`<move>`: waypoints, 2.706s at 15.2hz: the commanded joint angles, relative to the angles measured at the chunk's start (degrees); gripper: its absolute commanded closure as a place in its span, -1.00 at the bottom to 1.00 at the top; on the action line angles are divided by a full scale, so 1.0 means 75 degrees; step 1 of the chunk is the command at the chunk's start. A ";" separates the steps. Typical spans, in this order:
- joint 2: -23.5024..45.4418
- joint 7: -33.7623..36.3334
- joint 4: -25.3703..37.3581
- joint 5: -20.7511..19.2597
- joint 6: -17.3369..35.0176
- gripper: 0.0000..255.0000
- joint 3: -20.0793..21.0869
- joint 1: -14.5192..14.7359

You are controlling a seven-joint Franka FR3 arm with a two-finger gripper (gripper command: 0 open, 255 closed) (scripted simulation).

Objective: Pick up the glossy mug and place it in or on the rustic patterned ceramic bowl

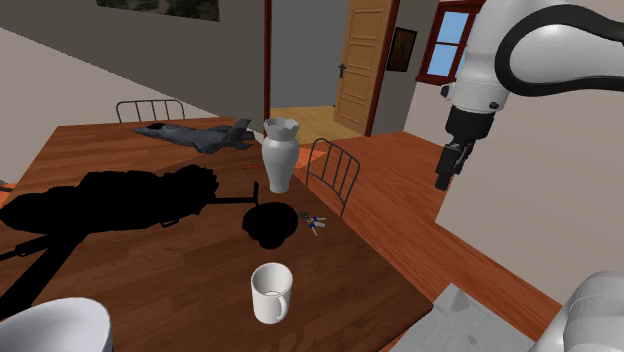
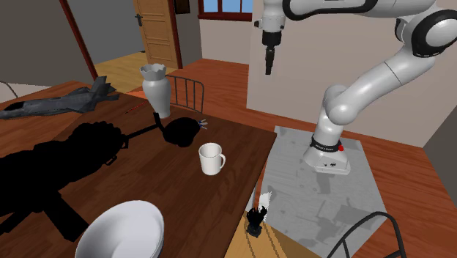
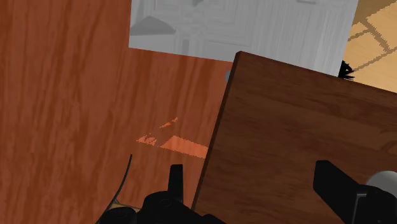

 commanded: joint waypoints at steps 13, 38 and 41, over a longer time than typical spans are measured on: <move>0.1675 0.1250 -0.0420 0.1040 0.2079 -1.00 0.1139 0.0676; 0.6392 0.3349 0.1294 0.0914 0.5270 -1.00 0.2738 0.1565; 0.6554 0.3398 0.1197 0.0845 0.5520 -1.00 0.2736 0.1584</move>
